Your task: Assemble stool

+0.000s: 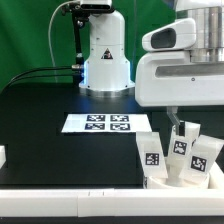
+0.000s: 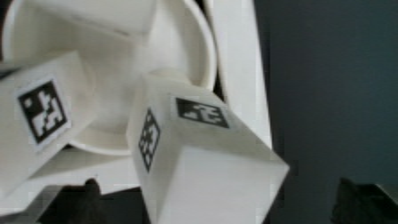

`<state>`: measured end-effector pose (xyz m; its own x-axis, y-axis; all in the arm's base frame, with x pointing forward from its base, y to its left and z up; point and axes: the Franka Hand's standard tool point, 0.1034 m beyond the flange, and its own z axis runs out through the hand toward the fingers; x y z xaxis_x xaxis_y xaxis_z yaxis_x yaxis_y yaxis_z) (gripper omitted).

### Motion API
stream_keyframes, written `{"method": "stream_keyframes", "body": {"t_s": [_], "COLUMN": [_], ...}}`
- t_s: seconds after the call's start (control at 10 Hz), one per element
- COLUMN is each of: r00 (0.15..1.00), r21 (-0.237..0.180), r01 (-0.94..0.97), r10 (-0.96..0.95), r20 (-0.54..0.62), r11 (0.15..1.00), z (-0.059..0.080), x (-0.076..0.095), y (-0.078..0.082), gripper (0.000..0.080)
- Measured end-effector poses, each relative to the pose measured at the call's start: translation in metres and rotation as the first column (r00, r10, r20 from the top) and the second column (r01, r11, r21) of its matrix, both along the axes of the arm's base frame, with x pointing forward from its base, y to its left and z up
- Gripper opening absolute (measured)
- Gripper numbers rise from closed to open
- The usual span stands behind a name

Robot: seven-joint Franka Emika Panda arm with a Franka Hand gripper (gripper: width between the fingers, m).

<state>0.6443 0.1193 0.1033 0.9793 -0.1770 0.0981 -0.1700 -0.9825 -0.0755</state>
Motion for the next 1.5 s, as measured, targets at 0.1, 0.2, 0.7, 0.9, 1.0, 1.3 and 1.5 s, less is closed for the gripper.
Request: {"method": "stream_keyframes", "body": {"t_s": [0.1, 0.2, 0.7, 0.9, 1.0, 1.3, 1.5], "r00": [0.998, 0.955, 0.770, 0.641, 0.555, 0.596, 0.647], "r21": [-0.015, -0.068, -0.137, -0.153, -0.153, -0.152, -0.155], "r01": [-0.068, -0.298, -0.637, -0.767, -0.831, -0.803, -0.762], "r10": [0.068, 0.298, 0.634, 0.756, 0.815, 0.786, 0.746], "r20": [0.002, -0.014, -0.072, -0.131, -0.164, -0.165, -0.158], "r11": [0.998, 0.952, 0.758, 0.623, 0.535, 0.577, 0.628], "z": [-0.001, -0.003, -0.005, -0.012, -0.022, -0.027, -0.027], "x": [0.000, 0.001, 0.003, 0.002, 0.004, 0.003, 0.003], "y": [-0.001, -0.002, -0.006, -0.006, -0.003, -0.004, -0.004], "gripper": [0.0649, 0.0649, 0.0649, 0.0649, 0.0649, 0.0622, 0.0445]}}
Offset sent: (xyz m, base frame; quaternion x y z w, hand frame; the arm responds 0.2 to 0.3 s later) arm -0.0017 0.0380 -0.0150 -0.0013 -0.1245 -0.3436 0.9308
